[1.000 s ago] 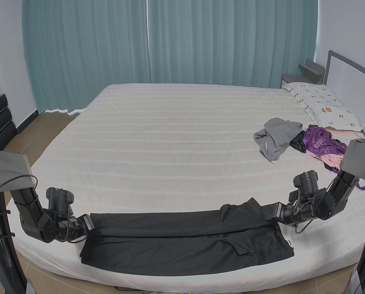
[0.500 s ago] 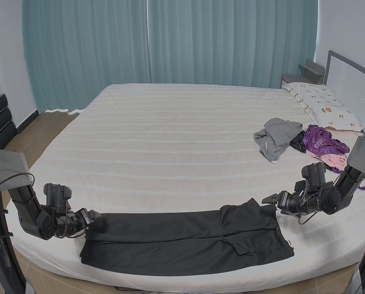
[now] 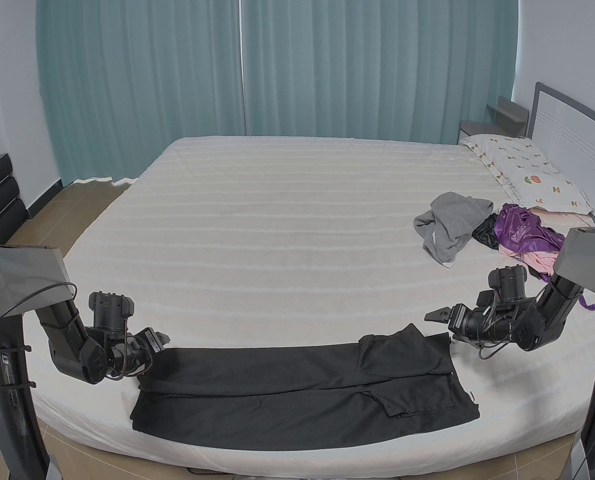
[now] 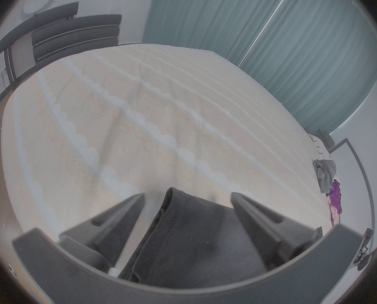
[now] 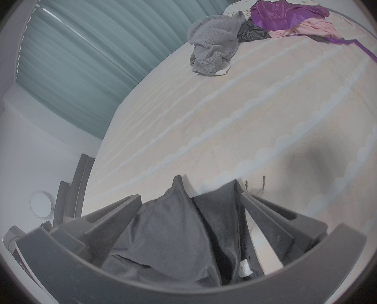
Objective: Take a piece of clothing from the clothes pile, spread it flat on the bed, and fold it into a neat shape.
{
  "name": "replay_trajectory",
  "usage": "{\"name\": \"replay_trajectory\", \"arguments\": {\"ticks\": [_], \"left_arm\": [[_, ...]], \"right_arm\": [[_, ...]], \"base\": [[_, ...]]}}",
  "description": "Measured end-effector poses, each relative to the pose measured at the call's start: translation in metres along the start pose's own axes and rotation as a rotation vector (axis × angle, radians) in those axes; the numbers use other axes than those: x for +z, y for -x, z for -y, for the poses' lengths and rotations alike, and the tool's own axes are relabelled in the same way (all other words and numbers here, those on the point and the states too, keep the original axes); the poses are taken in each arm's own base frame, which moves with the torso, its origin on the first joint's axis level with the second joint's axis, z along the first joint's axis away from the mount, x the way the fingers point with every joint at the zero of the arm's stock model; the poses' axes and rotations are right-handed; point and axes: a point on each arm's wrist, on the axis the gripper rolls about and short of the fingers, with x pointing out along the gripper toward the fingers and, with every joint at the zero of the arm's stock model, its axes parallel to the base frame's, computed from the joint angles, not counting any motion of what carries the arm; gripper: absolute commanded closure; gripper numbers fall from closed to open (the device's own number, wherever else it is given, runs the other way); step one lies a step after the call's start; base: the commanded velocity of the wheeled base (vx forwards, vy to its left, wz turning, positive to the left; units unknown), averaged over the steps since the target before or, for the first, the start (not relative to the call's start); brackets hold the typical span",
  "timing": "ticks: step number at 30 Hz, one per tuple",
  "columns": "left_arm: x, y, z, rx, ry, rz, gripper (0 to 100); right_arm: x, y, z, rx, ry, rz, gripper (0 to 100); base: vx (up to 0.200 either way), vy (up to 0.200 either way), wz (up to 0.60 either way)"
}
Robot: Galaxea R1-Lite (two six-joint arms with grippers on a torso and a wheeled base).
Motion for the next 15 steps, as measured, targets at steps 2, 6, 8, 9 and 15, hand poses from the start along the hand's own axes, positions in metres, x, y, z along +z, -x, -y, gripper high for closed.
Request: {"name": "replay_trajectory", "arguments": {"ticks": [2, 6, 8, 9, 15], "left_arm": [[-0.002, -0.003, 0.0, 0.004, -0.002, 0.011, 100], [-0.006, -0.008, -0.002, 0.019, 0.007, 0.019, 100], [-0.007, -0.01, -0.003, 0.027, 0.03, 0.026, 100], [-0.008, -0.01, -0.003, 0.029, 0.048, 0.032, 100], [-0.006, -0.01, -0.008, 0.033, 0.103, 0.061, 100]], "right_arm": [[-0.001, -0.003, 0.003, -0.002, -0.012, 0.0, 0], [-0.007, -0.007, 0.009, -0.021, -0.023, -0.016, 0], [-0.009, -0.009, 0.011, -0.028, -0.023, -0.025, 0], [-0.01, -0.009, 0.012, -0.031, -0.024, -0.027, 0], [-0.012, -0.014, 0.016, -0.045, -0.026, -0.033, 0]], "base": [[0.0, 0.0, 0.0], [0.0, 0.0, 0.0], [0.0, 0.0, 0.0], [0.0, 0.0, 0.0], [0.0, 0.0, 0.0]]}}
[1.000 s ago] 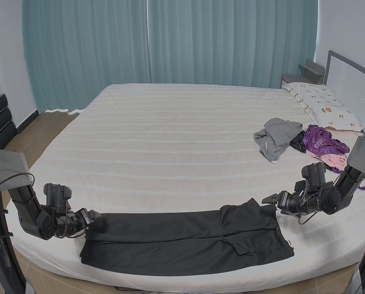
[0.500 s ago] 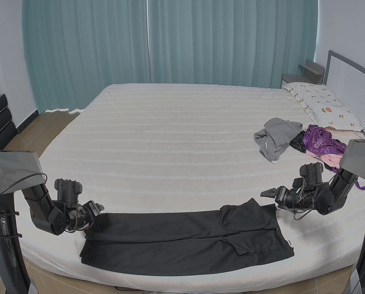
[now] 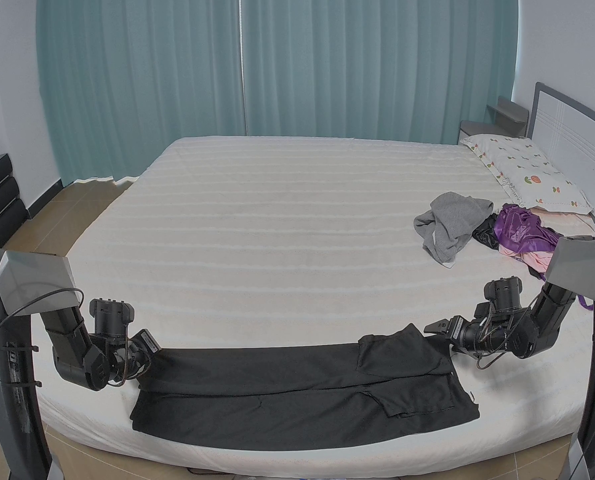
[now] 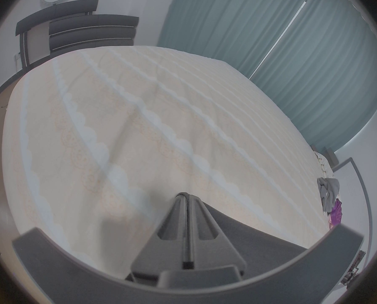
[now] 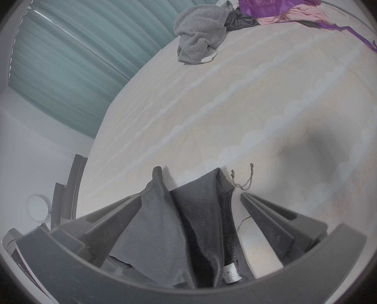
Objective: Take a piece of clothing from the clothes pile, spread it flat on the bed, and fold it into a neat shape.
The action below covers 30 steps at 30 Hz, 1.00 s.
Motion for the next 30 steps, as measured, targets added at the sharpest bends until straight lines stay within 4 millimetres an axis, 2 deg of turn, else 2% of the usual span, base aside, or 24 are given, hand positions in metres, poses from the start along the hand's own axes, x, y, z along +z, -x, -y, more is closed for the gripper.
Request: {"name": "replay_trajectory", "arguments": {"ticks": [3, 4, 15, 23, 30], "left_arm": [[0.0, 0.0, -0.002, 0.005, 0.002, -0.002, 100], [0.0, 0.0, -0.002, 0.006, 0.001, -0.002, 100], [-0.006, -0.001, -0.005, 0.016, -0.014, -0.018, 100], [-0.006, -0.001, -0.005, 0.018, -0.016, -0.021, 100], [-0.004, -0.002, -0.005, 0.014, -0.003, -0.013, 100]], "right_arm": [[-0.001, -0.002, 0.001, -0.002, 0.005, -0.002, 0], [-0.001, -0.003, 0.001, -0.003, 0.006, -0.003, 100], [-0.001, -0.007, 0.003, -0.029, 0.032, 0.025, 100], [0.005, -0.003, 0.016, -0.044, -0.002, 0.06, 100], [0.005, -0.003, 0.019, -0.05, -0.007, 0.061, 100]], "base": [[0.0, 0.0, 0.0], [0.0, 0.0, 0.0], [0.0, 0.0, 0.0], [0.0, 0.0, 0.0], [0.0, 0.0, 0.0]]}}
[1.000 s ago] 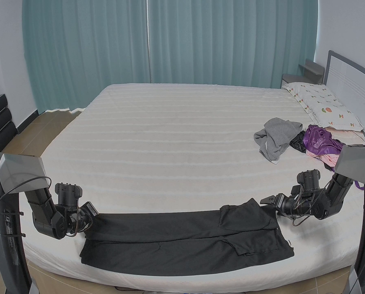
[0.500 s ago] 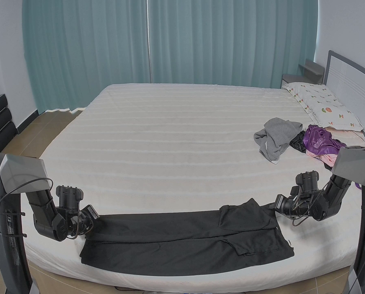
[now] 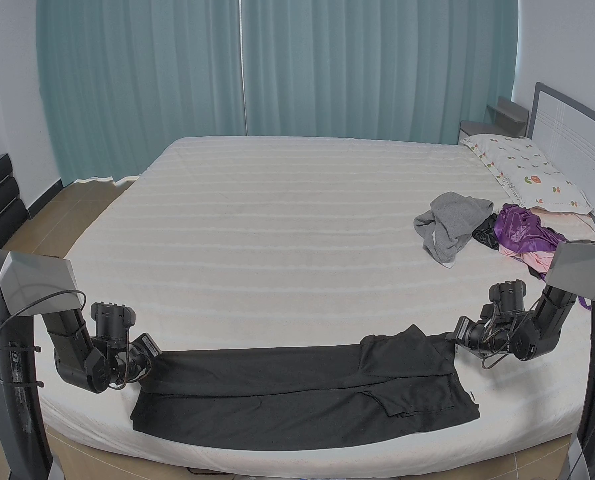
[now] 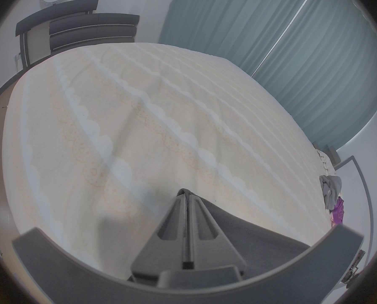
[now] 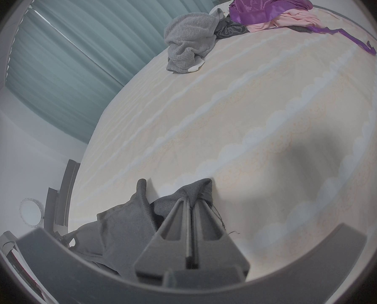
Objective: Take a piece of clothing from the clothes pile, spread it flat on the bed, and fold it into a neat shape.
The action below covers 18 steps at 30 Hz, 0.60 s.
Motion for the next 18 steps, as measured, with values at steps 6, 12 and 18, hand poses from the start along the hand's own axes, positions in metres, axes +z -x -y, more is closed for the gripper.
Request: {"name": "replay_trajectory", "arguments": {"ticks": [6, 12, 18], "left_arm": [[0.0047, -0.0003, 0.0025, -0.018, 0.009, 0.02, 100], [0.0078, -0.0018, 0.0044, -0.029, 0.011, 0.034, 0], [0.0083, -0.0029, 0.0047, -0.033, 0.009, 0.035, 0]], "right_arm": [[-0.0007, -0.0006, -0.0002, -0.001, 0.002, -0.001, 100], [-0.0023, -0.0011, -0.0011, -0.001, 0.009, -0.006, 100], [-0.0042, -0.0008, -0.001, -0.001, 0.008, -0.012, 0]], "base": [[0.0, 0.0, 0.0], [0.0, 0.0, 0.0], [0.0, 0.0, 0.0]]}}
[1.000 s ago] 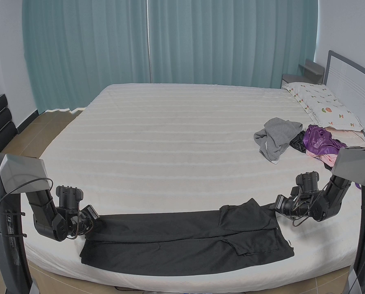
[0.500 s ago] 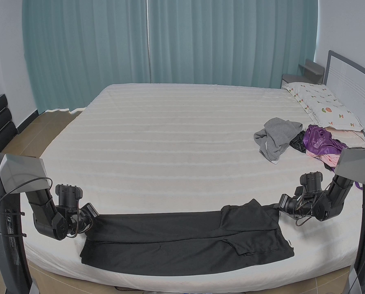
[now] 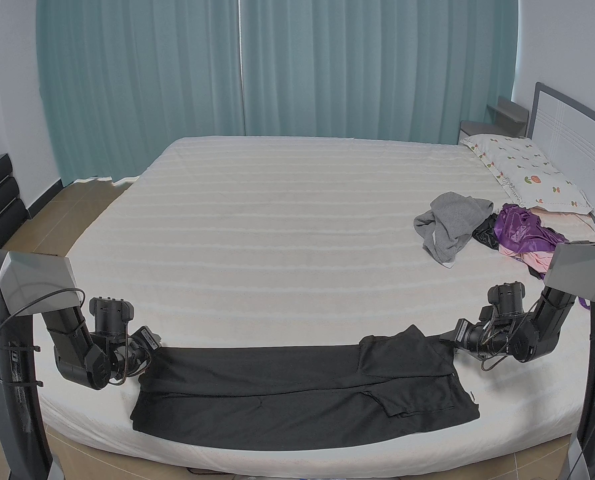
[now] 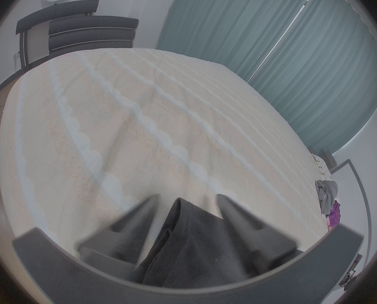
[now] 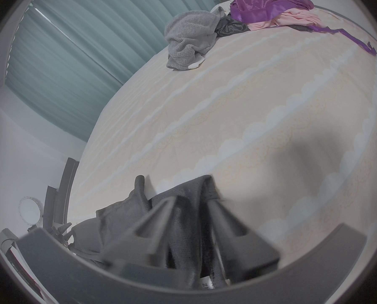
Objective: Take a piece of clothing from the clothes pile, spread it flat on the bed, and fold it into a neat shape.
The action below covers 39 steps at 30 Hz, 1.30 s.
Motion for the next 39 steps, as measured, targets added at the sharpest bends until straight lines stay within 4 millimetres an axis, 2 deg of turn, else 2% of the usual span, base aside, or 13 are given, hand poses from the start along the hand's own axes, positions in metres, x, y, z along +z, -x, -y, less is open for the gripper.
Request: {"name": "replay_trajectory", "arguments": {"ticks": [8, 24, 31, 39], "left_arm": [[0.0, 0.004, -0.001, -0.002, -0.004, 0.003, 0], [0.001, 0.024, -0.002, -0.001, 0.005, 0.011, 0], [-0.007, 0.034, -0.009, 0.019, 0.054, -0.024, 0], [-0.016, 0.042, -0.01, 0.023, 0.044, -0.055, 0]], "right_arm": [[0.001, 0.01, -0.004, 0.014, -0.075, 0.005, 0], [-0.012, 0.057, -0.012, 0.018, -0.224, -0.004, 0], [-0.019, 0.06, -0.014, 0.061, -0.245, 0.028, 0], [-0.032, 0.056, -0.013, 0.088, -0.225, 0.037, 0]], "base": [[0.0, 0.0, 0.0], [0.0, 0.0, 0.0], [-0.171, 0.0, 0.0], [0.0, 0.0, 0.0]]}}
